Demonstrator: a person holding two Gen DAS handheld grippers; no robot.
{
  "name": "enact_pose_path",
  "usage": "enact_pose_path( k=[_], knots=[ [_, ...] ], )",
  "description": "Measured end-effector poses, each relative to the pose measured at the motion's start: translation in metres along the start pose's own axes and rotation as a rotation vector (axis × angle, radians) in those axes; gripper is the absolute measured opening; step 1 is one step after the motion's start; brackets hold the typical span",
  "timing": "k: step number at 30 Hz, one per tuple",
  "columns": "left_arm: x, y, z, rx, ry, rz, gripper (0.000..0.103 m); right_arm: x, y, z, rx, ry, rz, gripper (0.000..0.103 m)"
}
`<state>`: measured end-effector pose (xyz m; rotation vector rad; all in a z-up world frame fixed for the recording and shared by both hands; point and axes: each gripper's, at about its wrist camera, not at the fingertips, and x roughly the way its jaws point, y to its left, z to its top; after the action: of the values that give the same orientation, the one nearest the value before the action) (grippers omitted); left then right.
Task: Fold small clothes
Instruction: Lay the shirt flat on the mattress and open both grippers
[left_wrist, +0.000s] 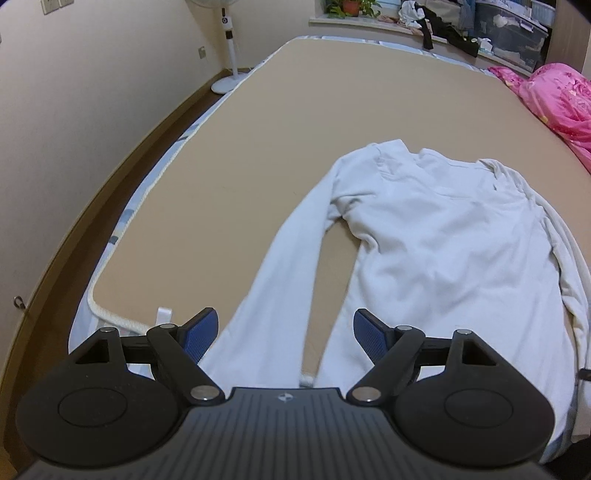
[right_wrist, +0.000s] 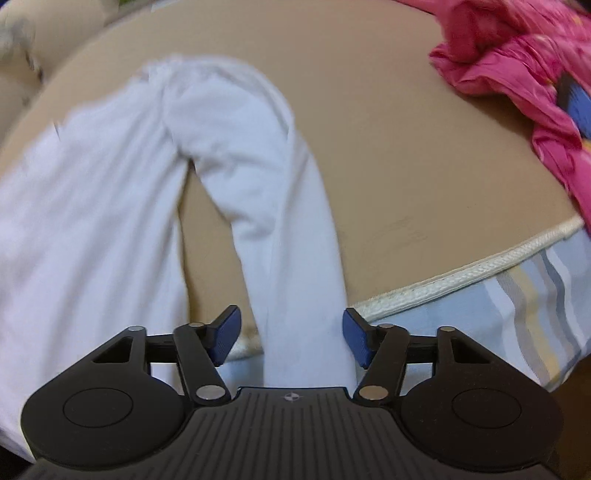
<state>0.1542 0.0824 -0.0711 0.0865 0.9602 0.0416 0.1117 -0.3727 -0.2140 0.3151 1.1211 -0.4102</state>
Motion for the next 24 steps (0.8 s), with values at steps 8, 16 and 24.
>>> enact_pose_path(
  k=[8,16,24],
  knots=[
    [-0.033,-0.025,0.004,0.057,-0.068,0.039,0.085,-0.052,-0.034,0.068,-0.106,-0.194,-0.051,0.009],
    [-0.038,-0.037,0.008,0.048,-0.062,0.066,0.085,-0.128,-0.133,0.181,0.199,-0.529,-0.311,0.065],
    [-0.011,-0.011,-0.007,0.010,0.032,0.093,0.085,-0.119,-0.070,0.051,0.023,-0.411,0.012,0.068]
  ],
)
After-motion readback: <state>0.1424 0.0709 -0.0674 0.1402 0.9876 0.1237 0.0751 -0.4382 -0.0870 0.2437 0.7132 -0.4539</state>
